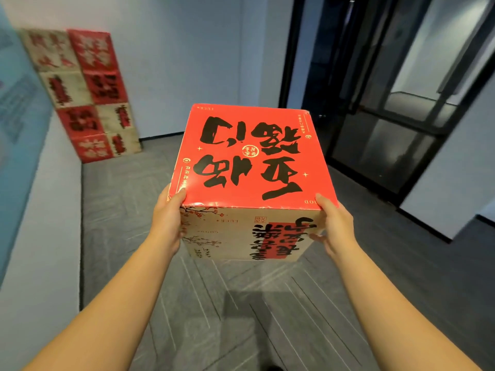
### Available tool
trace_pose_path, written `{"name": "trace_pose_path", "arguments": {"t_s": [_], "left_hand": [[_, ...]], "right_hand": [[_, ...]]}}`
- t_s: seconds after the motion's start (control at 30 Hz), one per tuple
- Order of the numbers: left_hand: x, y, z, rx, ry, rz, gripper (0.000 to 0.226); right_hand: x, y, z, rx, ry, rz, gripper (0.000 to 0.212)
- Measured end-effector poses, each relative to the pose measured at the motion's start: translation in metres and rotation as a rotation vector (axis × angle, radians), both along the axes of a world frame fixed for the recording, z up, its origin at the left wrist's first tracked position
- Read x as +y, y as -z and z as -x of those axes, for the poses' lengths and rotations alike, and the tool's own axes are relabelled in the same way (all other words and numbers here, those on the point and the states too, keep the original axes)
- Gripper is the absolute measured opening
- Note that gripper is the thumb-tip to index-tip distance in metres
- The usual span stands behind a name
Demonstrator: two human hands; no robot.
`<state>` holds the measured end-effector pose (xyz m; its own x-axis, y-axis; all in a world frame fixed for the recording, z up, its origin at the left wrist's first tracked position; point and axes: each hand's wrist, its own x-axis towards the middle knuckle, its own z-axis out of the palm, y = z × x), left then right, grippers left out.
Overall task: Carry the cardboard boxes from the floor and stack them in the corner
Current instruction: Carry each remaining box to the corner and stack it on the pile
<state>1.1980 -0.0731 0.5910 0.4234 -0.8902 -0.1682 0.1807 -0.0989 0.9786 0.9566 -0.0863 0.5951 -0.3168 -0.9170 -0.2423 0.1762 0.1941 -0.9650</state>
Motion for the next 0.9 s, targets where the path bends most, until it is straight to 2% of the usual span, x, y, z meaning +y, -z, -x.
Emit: {"name": "trace_pose_path", "arguments": {"t_s": [0.43,0.53,0.63,0.77,0.9], "left_hand": [[-0.218,-0.019,-0.023,0.032,-0.282,0.037,0.018],[-0.258,-0.019,-0.037,0.023,-0.325,0.024,0.022],[-0.299,-0.013,-0.057,0.021,-0.367,0.017,0.021],[-0.363,0.000,-0.096,0.014,-0.397,0.008,0.015],[-0.441,0.003,-0.150,0.019,-0.392,0.003,0.022]], "right_hand": [[-0.295,-0.025,-0.042,0.032,-0.318,0.051,0.002],[-0.346,-0.026,-0.061,0.037,-0.370,0.053,0.012],[-0.393,-0.021,-0.083,0.038,-0.409,0.047,0.007],[-0.462,-0.010,-0.124,0.045,-0.432,0.041,0.011],[-0.540,-0.007,-0.177,0.039,-0.427,0.039,0.013]]}}
